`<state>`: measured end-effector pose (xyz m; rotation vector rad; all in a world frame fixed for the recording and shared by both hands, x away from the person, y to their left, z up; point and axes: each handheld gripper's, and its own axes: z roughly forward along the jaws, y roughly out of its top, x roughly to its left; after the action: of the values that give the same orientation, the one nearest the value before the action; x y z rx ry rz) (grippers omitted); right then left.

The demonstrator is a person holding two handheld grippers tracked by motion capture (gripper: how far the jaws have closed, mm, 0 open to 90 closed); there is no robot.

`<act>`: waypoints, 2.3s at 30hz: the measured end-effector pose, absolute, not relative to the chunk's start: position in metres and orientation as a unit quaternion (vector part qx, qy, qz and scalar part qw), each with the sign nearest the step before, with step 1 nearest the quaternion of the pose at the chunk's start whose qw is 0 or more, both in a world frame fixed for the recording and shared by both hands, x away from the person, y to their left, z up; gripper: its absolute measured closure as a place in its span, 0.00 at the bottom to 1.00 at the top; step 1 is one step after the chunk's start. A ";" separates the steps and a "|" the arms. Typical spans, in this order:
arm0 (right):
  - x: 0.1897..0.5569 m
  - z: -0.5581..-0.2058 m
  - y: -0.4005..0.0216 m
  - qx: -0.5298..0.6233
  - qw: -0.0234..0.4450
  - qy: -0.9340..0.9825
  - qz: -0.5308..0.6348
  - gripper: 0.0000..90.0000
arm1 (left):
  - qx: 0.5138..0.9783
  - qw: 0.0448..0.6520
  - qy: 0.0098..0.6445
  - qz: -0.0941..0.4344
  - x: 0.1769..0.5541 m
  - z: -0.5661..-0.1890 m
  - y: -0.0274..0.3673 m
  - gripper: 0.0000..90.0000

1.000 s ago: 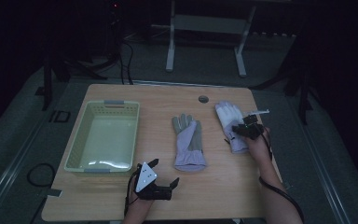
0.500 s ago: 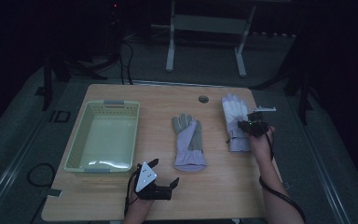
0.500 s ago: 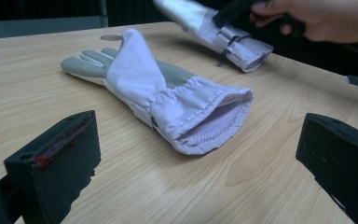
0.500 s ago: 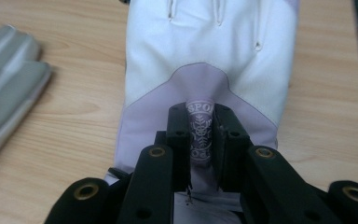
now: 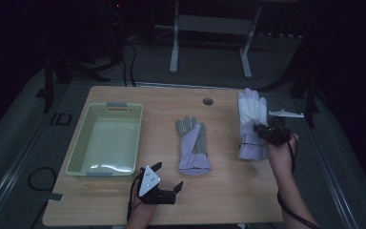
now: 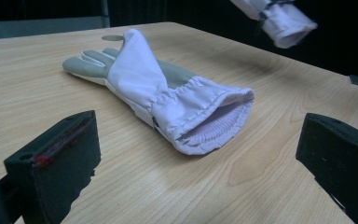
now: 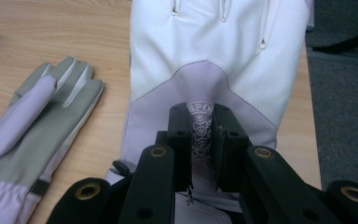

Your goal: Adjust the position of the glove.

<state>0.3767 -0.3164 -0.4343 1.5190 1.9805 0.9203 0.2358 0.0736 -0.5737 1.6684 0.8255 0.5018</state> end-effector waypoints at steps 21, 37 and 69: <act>0.362 -0.503 -0.300 0.601 0.200 0.712 0.302 0.87 | 0.713 0.567 0.352 0.216 0.235 -0.574 0.073 0.00; 0.371 -0.514 -0.303 0.589 0.198 0.723 0.303 0.63 | 0.713 0.567 0.353 0.215 0.236 -0.573 0.073 0.00; 0.377 -0.542 -0.315 0.511 0.182 0.781 0.310 0.43 | 0.713 0.567 0.353 0.215 0.236 -0.574 0.073 0.00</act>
<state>0.3773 -0.3154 -0.5417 1.4409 2.2044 0.8749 0.2356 0.0728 -0.5735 1.6757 0.8295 0.5052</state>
